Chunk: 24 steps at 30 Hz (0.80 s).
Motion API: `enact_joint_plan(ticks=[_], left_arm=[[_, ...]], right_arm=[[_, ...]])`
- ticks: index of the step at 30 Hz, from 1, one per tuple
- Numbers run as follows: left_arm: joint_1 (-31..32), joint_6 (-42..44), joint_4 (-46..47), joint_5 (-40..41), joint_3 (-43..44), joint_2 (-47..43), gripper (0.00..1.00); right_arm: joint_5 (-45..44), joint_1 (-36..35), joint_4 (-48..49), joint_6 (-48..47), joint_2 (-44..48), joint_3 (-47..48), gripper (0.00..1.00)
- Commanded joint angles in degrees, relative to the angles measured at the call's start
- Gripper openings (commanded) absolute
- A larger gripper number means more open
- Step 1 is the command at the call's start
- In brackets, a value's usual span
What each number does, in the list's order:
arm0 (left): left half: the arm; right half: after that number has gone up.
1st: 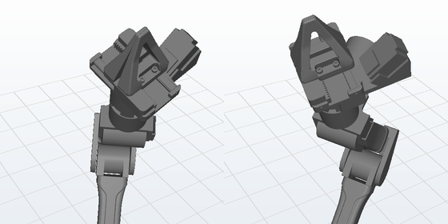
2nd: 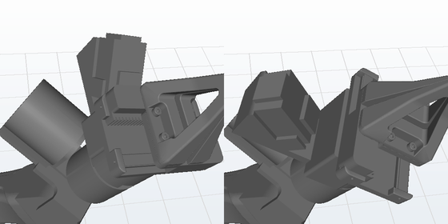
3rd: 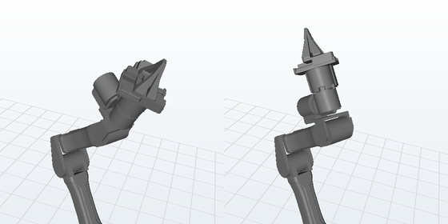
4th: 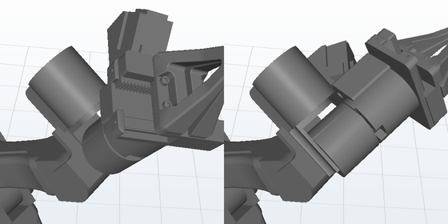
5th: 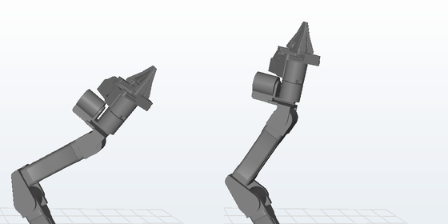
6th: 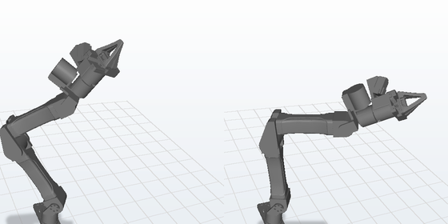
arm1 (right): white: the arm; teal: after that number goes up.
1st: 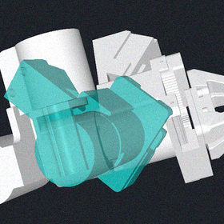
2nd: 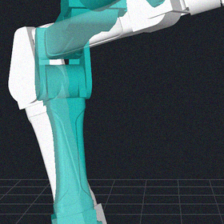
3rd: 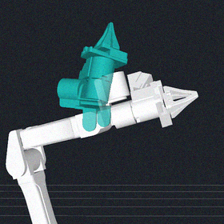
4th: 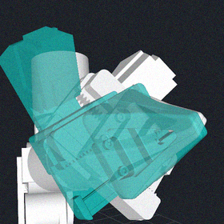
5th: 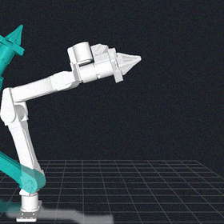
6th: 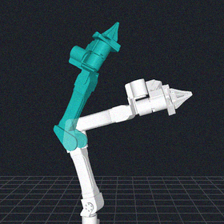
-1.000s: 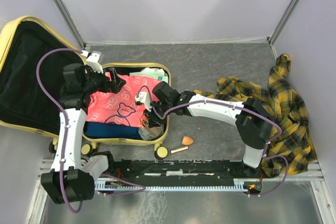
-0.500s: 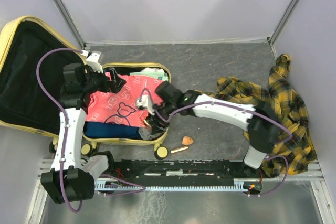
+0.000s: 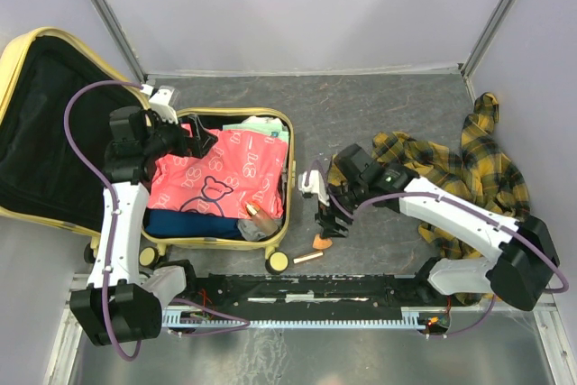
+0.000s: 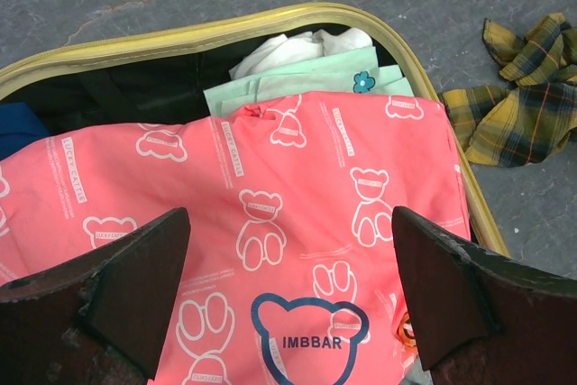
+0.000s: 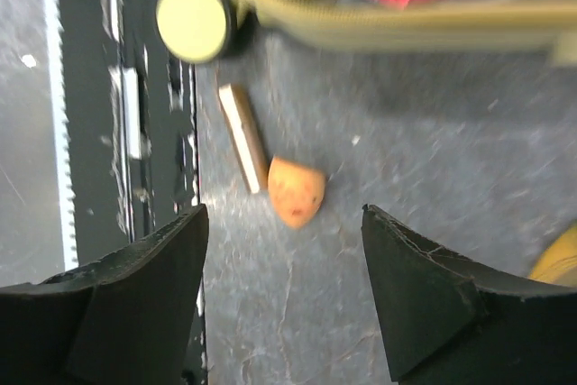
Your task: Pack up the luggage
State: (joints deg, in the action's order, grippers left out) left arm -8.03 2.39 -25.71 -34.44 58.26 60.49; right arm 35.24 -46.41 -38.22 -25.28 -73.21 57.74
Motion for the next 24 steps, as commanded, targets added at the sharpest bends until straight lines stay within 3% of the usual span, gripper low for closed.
enact_joint_plan(ticks=[1, 8, 17, 24], left_arm=[[-0.2, 0.0, 2.7, -1.0, 1.9, 0.0, 0.98], [-0.2, 0.2, 1.7, -0.8, 1.9, -0.4, 0.98], [-0.2, 0.3, 1.0, 0.4, 0.8, -1.1, 0.98], [-0.3, 0.6, 0.8, 0.6, 0.7, -1.0, 0.98]], right_arm=[[-5.3, 0.0, 3.9, -1.9, -0.1, -7.5, 0.75], [-4.3, 0.0, 11.4, -1.4, -8.7, -9.1, 0.69], [0.4, -2.3, 13.2, -1.5, -14.3, -7.3, 0.62], [-0.6, -3.3, 11.1, -2.0, -15.2, -5.9, 0.39]])
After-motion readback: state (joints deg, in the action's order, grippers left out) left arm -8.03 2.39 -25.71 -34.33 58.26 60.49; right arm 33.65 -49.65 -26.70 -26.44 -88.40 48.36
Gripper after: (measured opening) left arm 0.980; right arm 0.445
